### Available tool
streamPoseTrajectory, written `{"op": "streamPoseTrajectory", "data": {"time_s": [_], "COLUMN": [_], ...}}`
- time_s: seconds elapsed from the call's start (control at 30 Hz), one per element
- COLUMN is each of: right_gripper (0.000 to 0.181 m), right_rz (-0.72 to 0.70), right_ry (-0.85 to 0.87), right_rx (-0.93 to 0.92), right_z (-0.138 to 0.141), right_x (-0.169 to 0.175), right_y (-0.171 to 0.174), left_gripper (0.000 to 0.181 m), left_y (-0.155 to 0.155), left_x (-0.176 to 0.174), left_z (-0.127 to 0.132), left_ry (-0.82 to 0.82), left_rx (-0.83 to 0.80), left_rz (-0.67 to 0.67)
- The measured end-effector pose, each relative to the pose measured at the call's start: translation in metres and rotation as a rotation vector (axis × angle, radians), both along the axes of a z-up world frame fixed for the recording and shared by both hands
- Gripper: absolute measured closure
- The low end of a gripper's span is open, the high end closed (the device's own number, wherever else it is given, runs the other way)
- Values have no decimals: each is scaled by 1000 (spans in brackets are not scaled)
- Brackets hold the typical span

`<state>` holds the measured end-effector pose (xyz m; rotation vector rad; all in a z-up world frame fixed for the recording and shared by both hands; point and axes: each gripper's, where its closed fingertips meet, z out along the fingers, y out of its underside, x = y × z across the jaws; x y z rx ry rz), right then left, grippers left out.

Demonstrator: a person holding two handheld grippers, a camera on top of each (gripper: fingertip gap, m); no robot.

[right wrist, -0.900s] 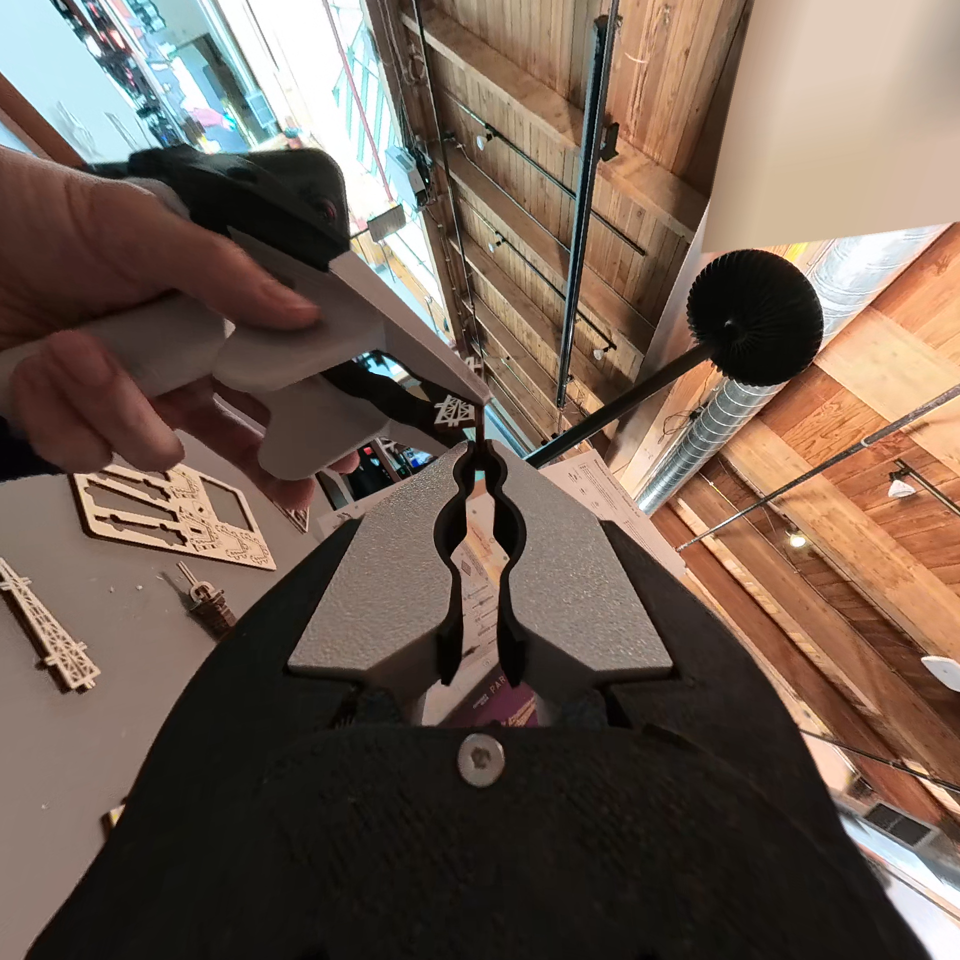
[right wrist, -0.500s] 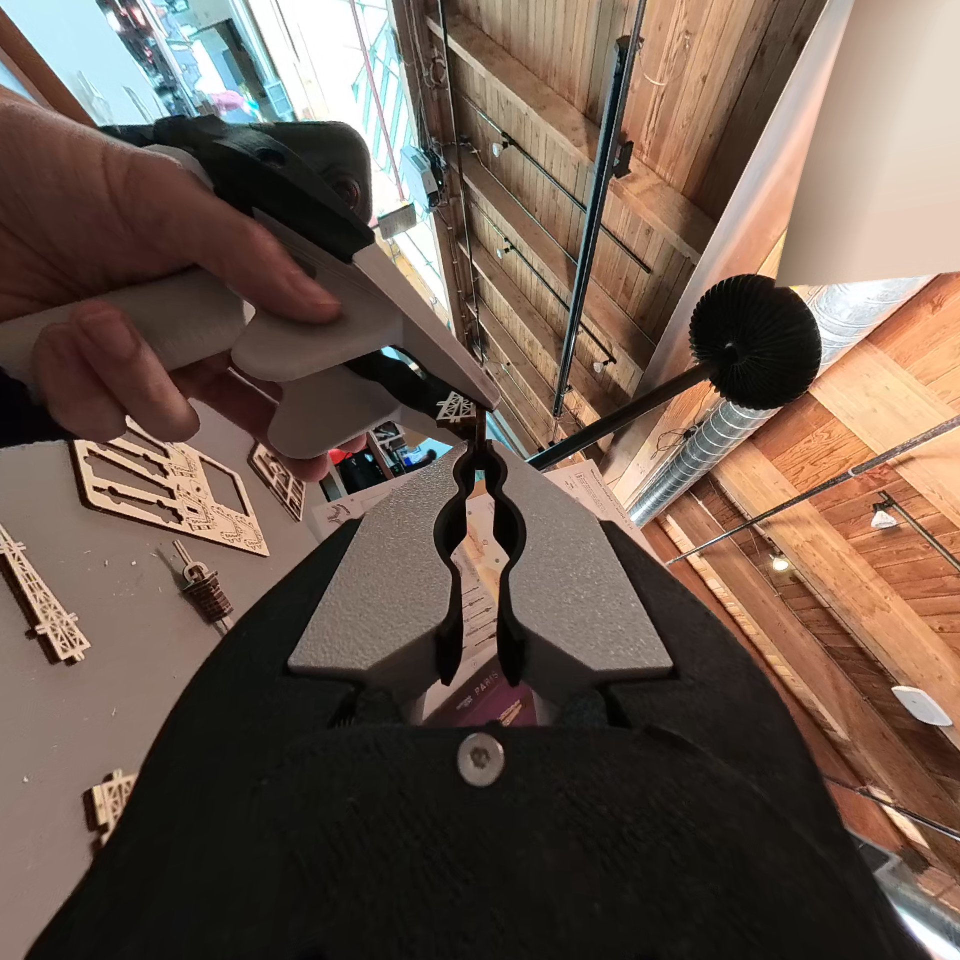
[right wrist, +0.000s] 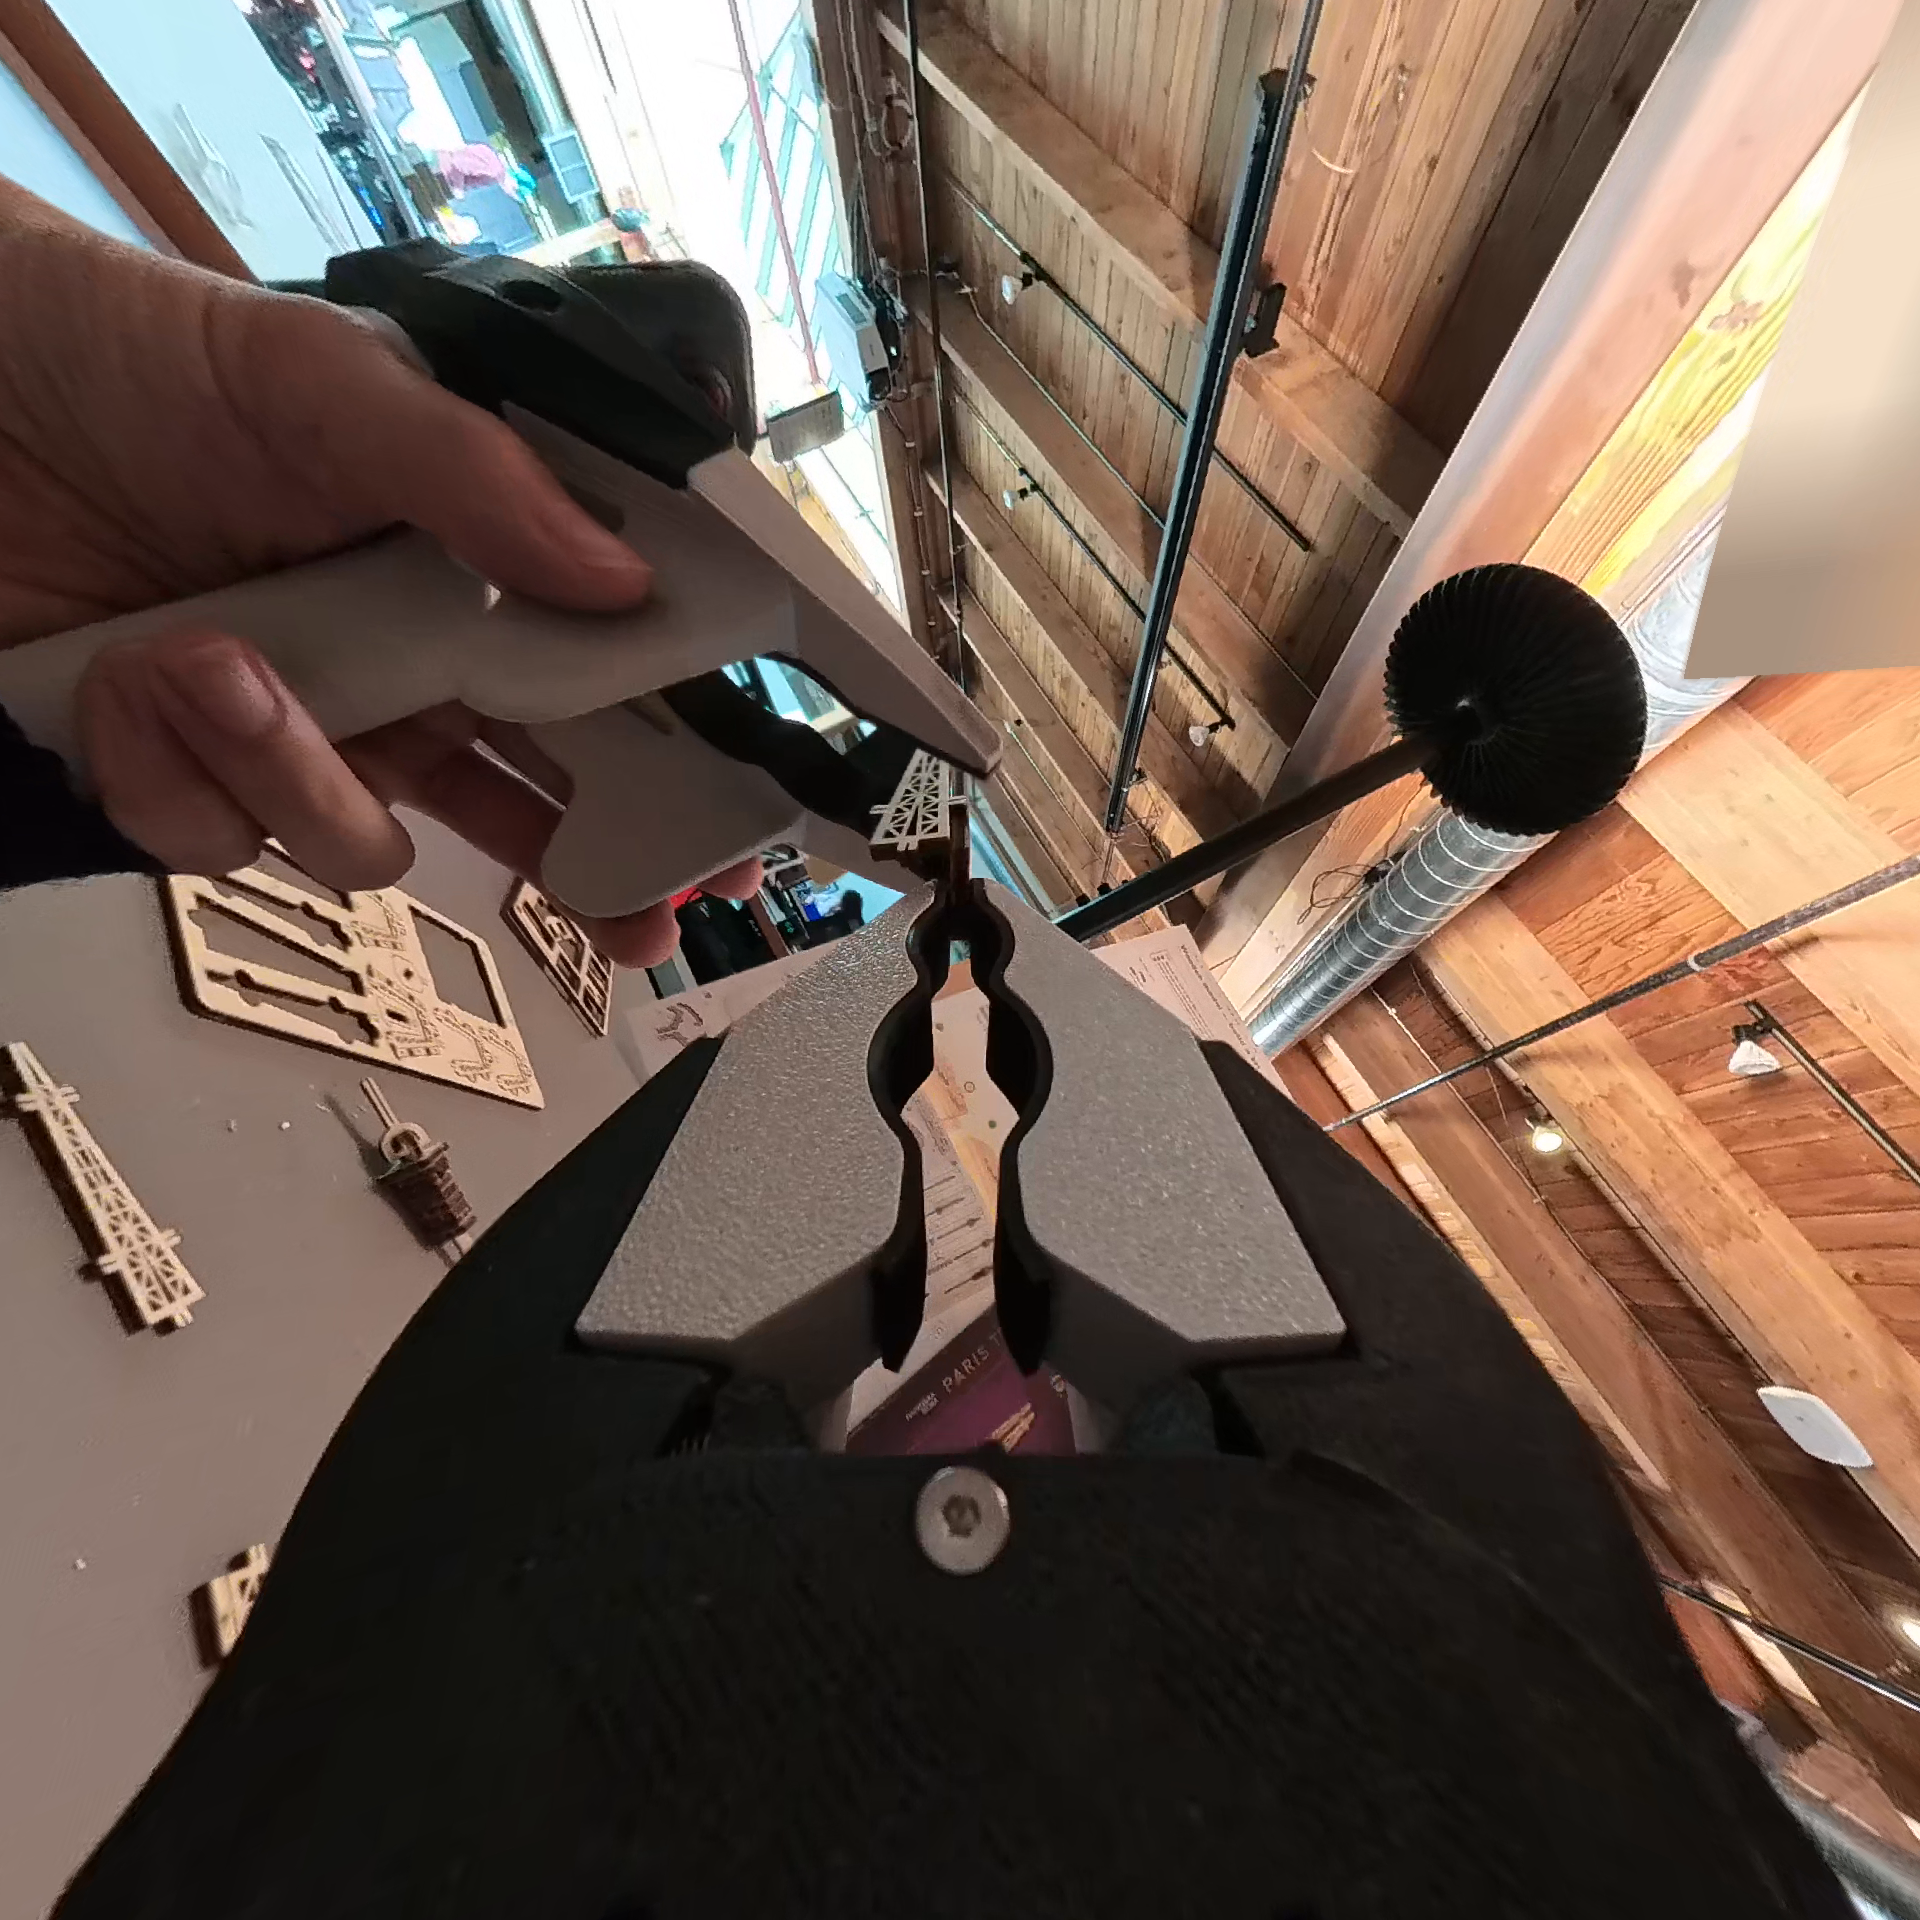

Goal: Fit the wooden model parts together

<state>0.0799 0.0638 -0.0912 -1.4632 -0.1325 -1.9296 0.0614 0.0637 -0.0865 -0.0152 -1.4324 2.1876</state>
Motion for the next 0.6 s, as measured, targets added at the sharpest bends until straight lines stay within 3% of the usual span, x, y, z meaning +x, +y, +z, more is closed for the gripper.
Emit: {"op": "streamPoseTrajectory", "data": {"time_s": [0.23, 0.6], "right_gripper": [181, 181], "right_rz": [39, -50], "right_ry": [10, -82], "right_rx": [30, -97], "right_z": [0, -1], "right_x": [-3, -4], "right_y": [5, 5], "left_gripper": [161, 163], "left_y": [3, 5], "left_x": [1, -1], "left_z": [-1, -3], "left_ry": [-23, -96], "left_rx": [-4, -8], "left_rz": [6, 36]}}
